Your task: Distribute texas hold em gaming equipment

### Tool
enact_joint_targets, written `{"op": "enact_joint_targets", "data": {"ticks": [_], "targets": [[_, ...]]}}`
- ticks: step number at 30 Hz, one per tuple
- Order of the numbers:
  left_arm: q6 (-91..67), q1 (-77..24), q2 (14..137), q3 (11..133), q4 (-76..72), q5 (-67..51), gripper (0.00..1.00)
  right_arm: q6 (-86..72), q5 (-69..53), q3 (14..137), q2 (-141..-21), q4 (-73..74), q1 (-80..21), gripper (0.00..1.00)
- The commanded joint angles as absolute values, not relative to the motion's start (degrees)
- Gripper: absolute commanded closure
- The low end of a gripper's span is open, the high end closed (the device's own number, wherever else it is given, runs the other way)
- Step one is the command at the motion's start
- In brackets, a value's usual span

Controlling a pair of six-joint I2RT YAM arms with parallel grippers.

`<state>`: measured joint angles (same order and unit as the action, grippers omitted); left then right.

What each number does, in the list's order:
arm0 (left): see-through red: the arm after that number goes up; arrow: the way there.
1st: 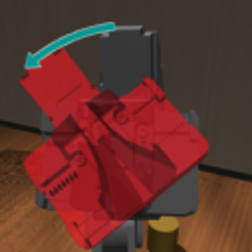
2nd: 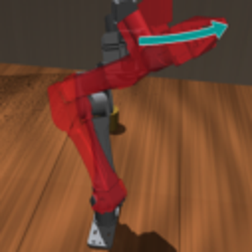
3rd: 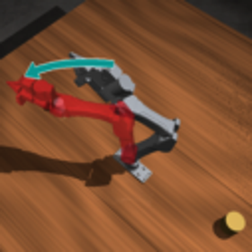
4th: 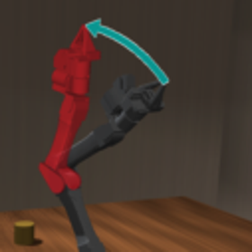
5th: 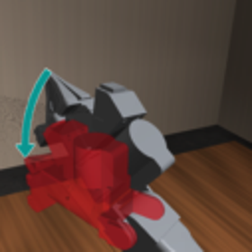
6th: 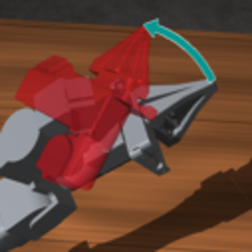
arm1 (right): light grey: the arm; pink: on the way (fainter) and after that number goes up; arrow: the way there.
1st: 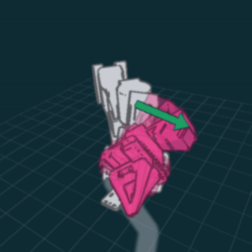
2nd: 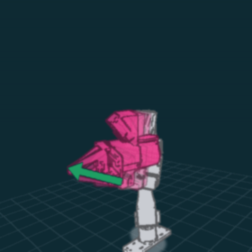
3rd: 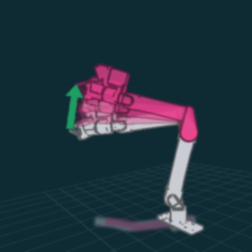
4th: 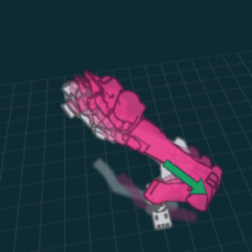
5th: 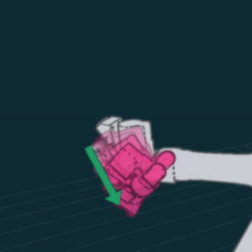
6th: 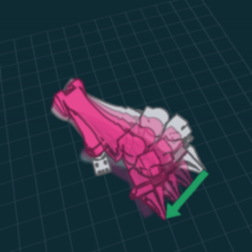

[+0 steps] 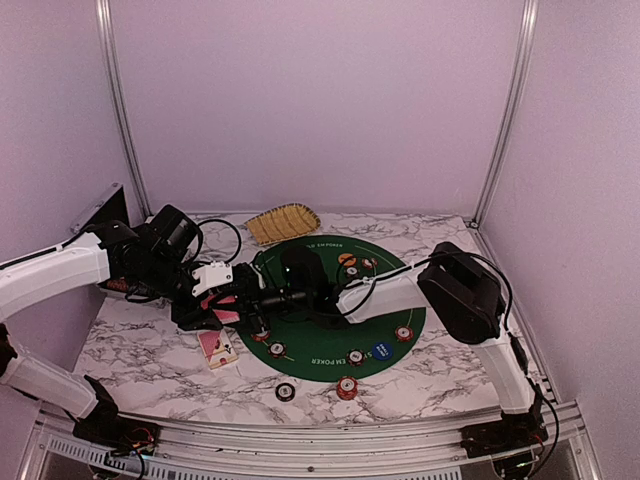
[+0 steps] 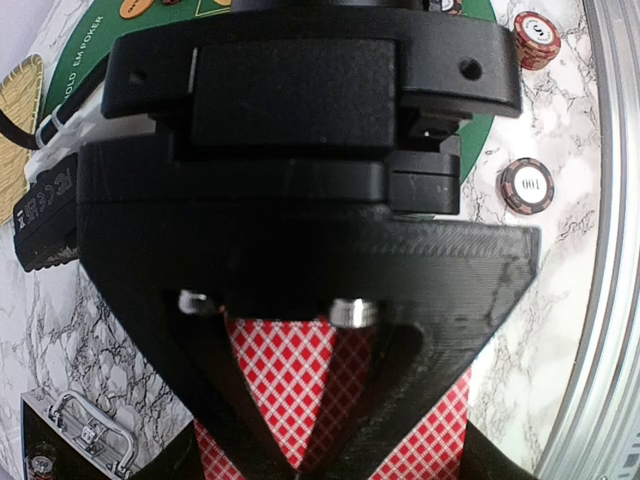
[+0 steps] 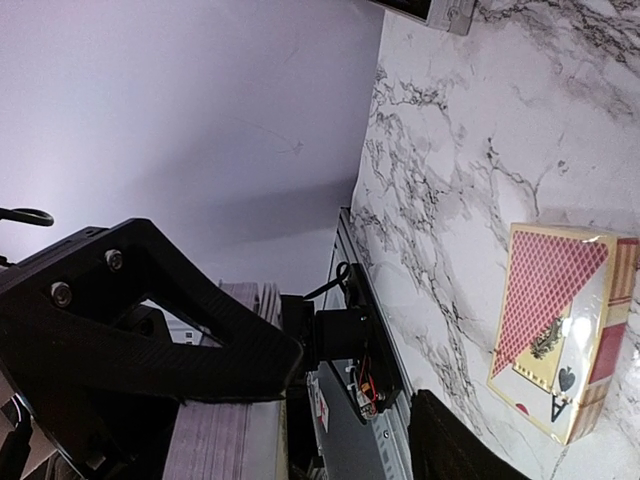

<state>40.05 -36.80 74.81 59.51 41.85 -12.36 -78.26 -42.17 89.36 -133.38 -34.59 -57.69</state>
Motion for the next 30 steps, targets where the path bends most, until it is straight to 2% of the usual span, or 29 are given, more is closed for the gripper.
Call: {"op": "enact_joint_targets", "data": {"ticks": [1, 20, 30], "targets": [[39.95, -37.0, 74.19, 60.01, 41.69, -12.85, 0.77, -74.75, -39.95, 90.02, -132.07, -27.57, -57.6, 0.37], [39.42, -37.0, 74.19, 59.36, 41.69, -11.55, 0.81, -70.74, -40.11, 85.51, -126.21, -25.31, -56.0, 0.45], [39.09, -37.0, 74.04, 58.55, 41.66, -10.25, 0.82, -69.81, -41.3, 80.99, -121.96, -26.69, -55.3, 0.42]]}}
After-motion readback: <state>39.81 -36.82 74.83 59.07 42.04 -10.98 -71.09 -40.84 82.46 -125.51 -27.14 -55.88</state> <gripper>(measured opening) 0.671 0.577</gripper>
